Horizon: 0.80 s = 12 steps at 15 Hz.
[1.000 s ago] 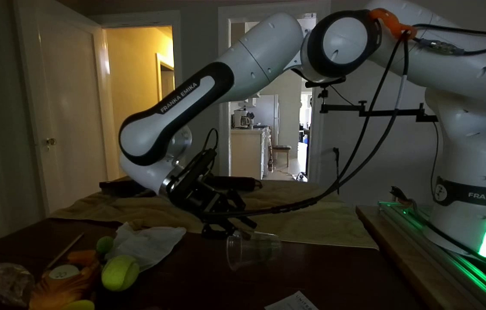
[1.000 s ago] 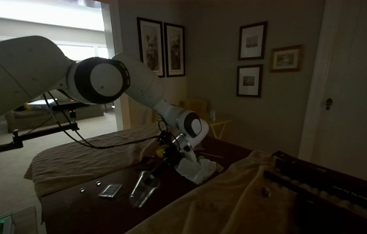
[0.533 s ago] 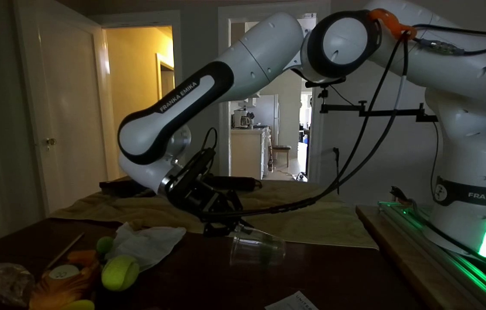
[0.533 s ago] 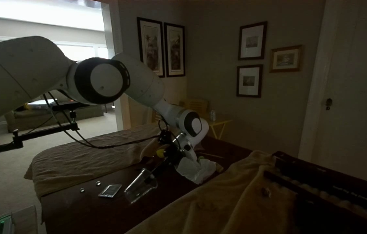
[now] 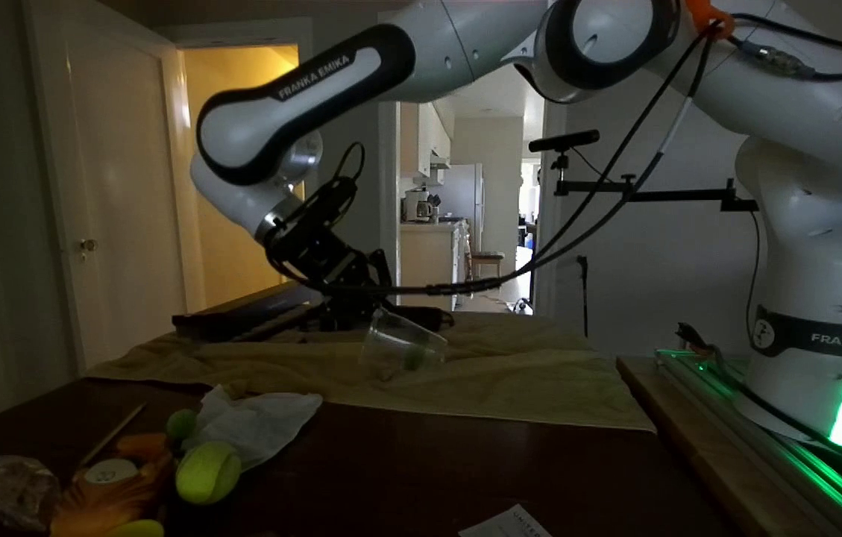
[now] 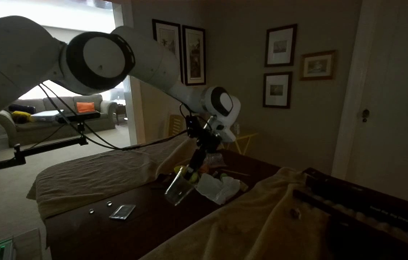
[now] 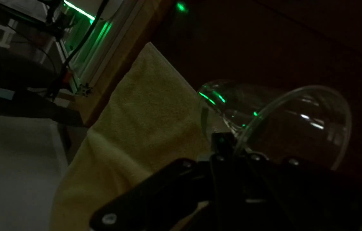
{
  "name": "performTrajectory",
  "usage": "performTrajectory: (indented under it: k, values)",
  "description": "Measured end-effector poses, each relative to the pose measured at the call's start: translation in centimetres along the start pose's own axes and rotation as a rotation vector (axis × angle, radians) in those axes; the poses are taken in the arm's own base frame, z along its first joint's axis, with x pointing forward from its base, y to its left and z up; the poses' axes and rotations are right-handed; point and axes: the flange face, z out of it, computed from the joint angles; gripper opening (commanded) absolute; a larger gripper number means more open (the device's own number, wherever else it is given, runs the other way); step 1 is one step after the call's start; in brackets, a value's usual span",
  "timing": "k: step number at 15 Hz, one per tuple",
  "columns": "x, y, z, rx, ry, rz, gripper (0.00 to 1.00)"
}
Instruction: Put the cup upright, then put the green ball and the yellow bowl in the cup
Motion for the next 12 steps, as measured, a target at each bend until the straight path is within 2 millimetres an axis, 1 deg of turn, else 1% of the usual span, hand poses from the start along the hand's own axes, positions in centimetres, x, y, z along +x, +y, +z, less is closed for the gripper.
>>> performTrajectory:
  k: [2, 4, 6, 9, 12]
  values:
    - [-1.2, 2.0, -3.3, 0.053, 0.062, 0.065, 0.01]
    - [-2.5, 2.6, -5.6, 0.11, 0.124, 0.128, 0.01]
    - [-3.4, 2.1, -7.1, 0.169, 0.187, 0.19, 0.01]
    - [-4.3, 0.1, -8.4, 0.275, 0.275, 0.273, 0.01]
    - [-4.8, -1.6, -9.7, 0.39, 0.355, 0.351, 0.01]
